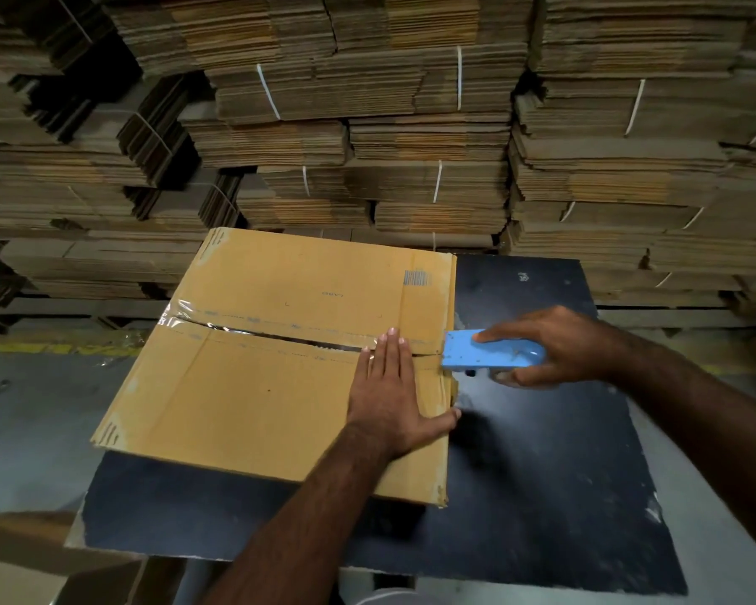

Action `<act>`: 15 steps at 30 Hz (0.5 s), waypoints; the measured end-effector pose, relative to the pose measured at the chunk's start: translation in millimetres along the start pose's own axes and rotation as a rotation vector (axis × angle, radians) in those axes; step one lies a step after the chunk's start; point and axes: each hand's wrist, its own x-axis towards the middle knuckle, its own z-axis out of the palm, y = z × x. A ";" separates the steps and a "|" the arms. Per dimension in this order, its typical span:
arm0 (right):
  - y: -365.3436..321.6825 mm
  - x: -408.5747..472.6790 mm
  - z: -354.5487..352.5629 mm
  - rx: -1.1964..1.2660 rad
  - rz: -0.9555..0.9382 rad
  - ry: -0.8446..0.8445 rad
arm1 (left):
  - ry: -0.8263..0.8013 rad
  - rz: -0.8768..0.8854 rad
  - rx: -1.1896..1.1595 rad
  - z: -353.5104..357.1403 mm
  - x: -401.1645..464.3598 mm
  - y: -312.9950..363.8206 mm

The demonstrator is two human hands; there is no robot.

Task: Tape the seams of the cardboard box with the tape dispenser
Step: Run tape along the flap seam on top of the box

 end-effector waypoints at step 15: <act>15.7 2.3 25.5 -0.023 0.001 0.040 | 0.095 0.355 -0.052 2.5 3.6 17.2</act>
